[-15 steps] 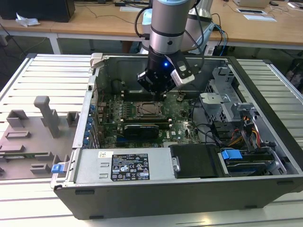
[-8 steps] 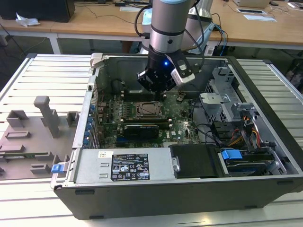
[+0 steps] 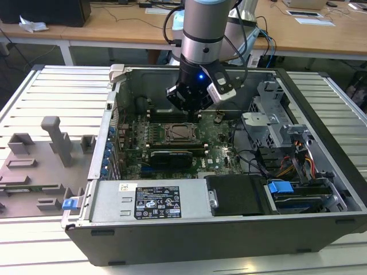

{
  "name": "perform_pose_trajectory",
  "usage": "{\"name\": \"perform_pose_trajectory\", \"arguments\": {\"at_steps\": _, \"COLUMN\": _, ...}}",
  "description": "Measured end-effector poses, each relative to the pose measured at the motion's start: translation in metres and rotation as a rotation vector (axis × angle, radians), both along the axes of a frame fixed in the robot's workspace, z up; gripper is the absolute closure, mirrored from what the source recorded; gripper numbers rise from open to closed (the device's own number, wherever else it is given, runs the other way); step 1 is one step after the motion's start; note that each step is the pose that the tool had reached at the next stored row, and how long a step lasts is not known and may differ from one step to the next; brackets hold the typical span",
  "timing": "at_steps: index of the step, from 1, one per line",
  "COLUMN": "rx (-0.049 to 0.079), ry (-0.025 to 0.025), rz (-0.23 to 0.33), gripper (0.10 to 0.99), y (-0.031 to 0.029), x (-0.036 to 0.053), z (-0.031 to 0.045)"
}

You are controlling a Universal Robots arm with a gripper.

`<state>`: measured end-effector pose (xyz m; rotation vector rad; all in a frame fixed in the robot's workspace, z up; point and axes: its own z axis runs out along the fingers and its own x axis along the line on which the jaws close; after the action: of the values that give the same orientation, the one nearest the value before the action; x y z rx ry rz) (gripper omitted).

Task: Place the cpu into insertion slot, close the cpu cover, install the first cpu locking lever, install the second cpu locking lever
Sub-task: 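Install the second cpu locking lever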

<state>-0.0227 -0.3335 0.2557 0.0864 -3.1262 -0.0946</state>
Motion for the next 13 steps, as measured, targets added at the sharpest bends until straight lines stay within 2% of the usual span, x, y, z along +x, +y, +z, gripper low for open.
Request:
{"name": "perform_pose_trajectory", "arguments": {"at_steps": 2, "rx": 0.000, "ry": -0.0001, "rz": 0.000, "gripper": 0.980, "y": -0.0018, "x": 0.0000, "z": -0.0001}}
{"name": "perform_pose_trajectory", "arguments": {"at_steps": 4, "rx": 0.000, "ry": -0.0001, "rz": 0.000, "gripper": 0.980, "y": -0.0071, "x": 0.0000, "z": -0.0002}}
{"name": "perform_pose_trajectory", "arguments": {"at_steps": 5, "rx": 0.000, "ry": -0.0001, "rz": 0.000, "gripper": 0.980, "y": -0.0128, "x": -0.0001, "z": -0.0003}}
{"name": "perform_pose_trajectory", "arguments": {"at_steps": 13, "rx": 0.000, "ry": -0.0001, "rz": 0.000, "gripper": 0.980, "y": -0.0292, "x": -0.0007, "z": -0.0006}}
